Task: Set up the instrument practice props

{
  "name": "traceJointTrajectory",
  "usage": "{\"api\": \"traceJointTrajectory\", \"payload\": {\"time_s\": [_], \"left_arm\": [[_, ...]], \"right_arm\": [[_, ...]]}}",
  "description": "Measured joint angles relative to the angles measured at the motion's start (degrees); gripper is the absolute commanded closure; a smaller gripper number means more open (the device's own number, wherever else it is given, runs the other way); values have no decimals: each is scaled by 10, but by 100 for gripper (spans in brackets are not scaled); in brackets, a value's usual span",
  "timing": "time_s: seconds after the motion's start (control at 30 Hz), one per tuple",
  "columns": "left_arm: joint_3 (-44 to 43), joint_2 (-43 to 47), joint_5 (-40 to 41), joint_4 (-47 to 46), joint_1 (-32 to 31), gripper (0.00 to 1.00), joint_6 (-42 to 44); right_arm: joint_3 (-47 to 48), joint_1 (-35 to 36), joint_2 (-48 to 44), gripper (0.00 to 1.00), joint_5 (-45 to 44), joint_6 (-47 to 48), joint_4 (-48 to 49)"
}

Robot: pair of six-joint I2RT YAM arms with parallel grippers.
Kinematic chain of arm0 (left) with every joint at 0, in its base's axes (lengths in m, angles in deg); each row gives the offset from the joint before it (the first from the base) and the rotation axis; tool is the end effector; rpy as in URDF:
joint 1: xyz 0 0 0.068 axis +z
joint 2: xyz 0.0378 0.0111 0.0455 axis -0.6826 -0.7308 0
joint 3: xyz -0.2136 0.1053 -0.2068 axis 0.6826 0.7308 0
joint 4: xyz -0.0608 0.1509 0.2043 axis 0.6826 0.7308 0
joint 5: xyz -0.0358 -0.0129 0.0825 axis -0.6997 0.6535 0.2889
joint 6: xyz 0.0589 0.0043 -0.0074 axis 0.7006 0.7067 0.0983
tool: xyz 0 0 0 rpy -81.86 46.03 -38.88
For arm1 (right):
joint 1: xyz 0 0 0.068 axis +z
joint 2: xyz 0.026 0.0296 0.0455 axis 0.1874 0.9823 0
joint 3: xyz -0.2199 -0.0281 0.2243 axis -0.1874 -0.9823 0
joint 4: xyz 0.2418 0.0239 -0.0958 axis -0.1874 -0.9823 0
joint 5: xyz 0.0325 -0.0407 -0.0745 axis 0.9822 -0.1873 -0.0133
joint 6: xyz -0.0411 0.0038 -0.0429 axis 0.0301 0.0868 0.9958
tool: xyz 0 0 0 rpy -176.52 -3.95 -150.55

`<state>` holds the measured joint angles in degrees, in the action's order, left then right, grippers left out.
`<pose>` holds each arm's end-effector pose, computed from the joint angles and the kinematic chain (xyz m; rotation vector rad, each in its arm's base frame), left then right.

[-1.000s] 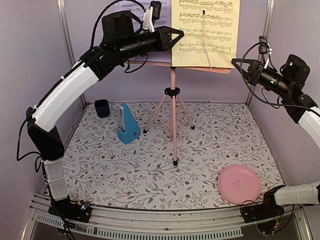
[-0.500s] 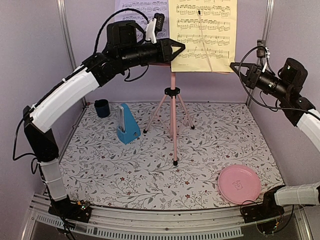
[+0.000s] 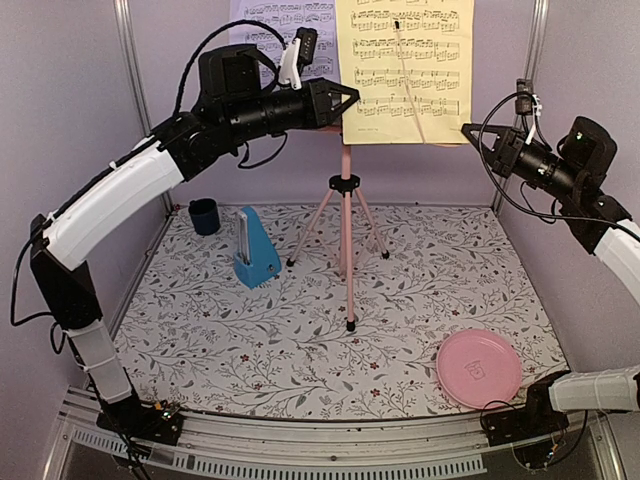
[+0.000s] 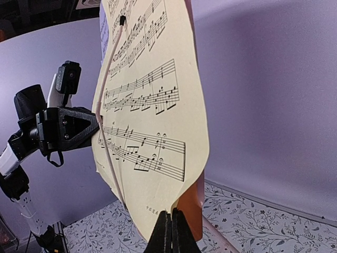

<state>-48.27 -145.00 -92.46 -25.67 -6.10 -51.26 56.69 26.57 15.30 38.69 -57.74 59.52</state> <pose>0.2734 -0.3259 0.5404 0.5065 1.5583 -1.0818 0.2078 0.0837 0.4871 -0.4816 1.4027 0.8784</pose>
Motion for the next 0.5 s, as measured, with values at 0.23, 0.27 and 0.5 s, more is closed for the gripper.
{"api": "traceJointTrajectory", "payload": {"time_s": [0.23, 0.27, 0.5], "left_arm": [[-5, -1, 3, -4, 0, 100, -3], [-8, -2, 4, -4, 0, 100, -3], [-63, -34, 9, 2, 4, 100, -2]], "right_arm": [[-6, 3, 0, 100, -2, 0, 8], [-7, 3, 0, 100, -2, 0, 10], [-21, 7, -1, 100, -3, -9, 27]]}}
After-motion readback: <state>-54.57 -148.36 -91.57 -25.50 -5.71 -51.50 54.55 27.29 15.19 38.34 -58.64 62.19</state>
